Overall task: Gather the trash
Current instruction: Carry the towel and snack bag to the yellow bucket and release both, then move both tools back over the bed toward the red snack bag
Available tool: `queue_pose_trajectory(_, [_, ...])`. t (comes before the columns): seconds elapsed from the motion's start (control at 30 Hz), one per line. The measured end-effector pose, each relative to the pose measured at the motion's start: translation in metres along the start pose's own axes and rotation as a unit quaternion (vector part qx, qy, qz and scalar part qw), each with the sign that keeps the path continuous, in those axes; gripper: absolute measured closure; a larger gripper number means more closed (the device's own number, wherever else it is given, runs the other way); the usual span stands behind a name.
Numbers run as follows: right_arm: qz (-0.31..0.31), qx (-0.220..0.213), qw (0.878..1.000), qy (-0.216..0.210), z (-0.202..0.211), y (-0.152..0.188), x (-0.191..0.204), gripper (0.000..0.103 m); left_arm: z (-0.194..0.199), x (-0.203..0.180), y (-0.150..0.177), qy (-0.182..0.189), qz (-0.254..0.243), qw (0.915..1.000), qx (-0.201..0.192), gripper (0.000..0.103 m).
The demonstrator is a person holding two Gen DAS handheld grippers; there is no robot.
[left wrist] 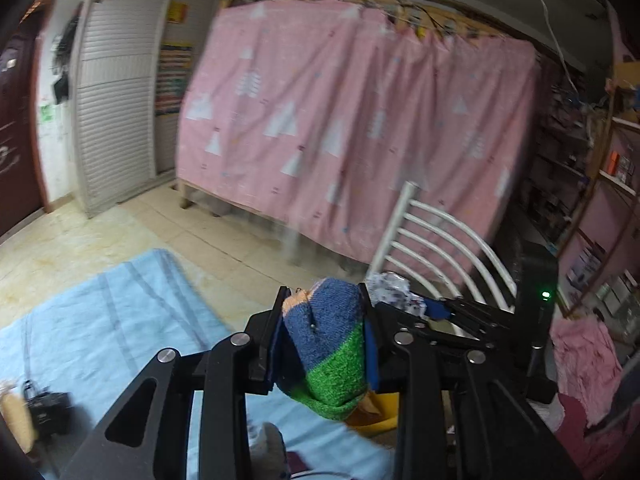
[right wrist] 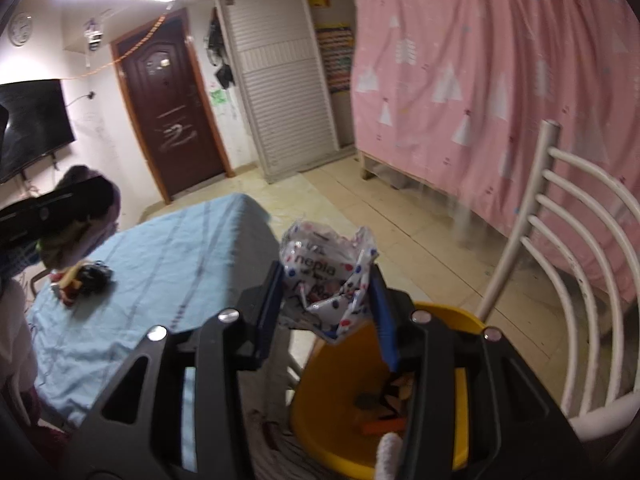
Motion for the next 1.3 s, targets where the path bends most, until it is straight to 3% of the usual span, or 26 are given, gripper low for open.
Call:
queue_pose_trajectory(0.17, [-0.020,0.007,0.999,0.039,-0.006,0.005,-0.028,0.060,-0.034,-0.030,0.000,0.043,-0.016,0.9988,0.016,0.079])
queue_pose_trajectory(0.2, [-0.025,0.008,0.999,0.046,-0.006,0.006,-0.034,0.058,-0.037,-0.034,-0.001,0.053,-0.017,0.9983,0.019,0.075])
queue_pose_trajectory(0.27, [-0.037,0.009,0.997,0.062,-0.006,0.007,-0.046,0.054,-0.048,-0.044,-0.001,0.074,-0.018,0.9967,0.028,0.056])
queue_pose_trajectory(0.3, [-0.044,0.009,0.997,0.067,-0.005,0.008,-0.053,0.052,-0.051,-0.047,-0.002,0.075,-0.017,0.9967,0.028,0.037])
queue_pose_trajectory(0.33, [-0.049,0.010,0.996,0.073,-0.005,0.010,-0.058,0.051,-0.054,-0.048,-0.003,0.073,-0.015,0.9969,0.024,0.028])
queue_pose_trajectory(0.53, [-0.061,0.014,0.994,0.086,-0.004,0.014,-0.071,0.046,-0.059,-0.045,-0.003,0.068,-0.007,0.9973,0.026,0.027])
queue_pose_trajectory(0.7, [-0.047,0.014,0.996,0.073,-0.007,0.011,-0.054,0.042,-0.039,-0.031,-0.006,0.058,0.015,0.9981,0.013,0.027])
queue_pose_trajectory(0.93, [-0.011,0.006,0.999,0.042,-0.011,-0.008,-0.002,0.040,0.001,-0.005,-0.015,0.028,0.031,0.9990,-0.016,0.027])
queue_pose_trajectory(1.3, [0.060,0.005,0.998,-0.029,-0.023,-0.029,0.108,0.037,0.088,0.065,-0.018,-0.070,0.052,0.9943,-0.062,0.027])
Point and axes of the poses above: each gripper's, at about its wrist camera, not at the fingertips, and z roughly against the way its jaws point, x to its left, y to its underside, the point moved 8 cm from there along -z, roughly the way its jaws point, and after that the axes turned 5 degrees about y, right-handed, at the moved point
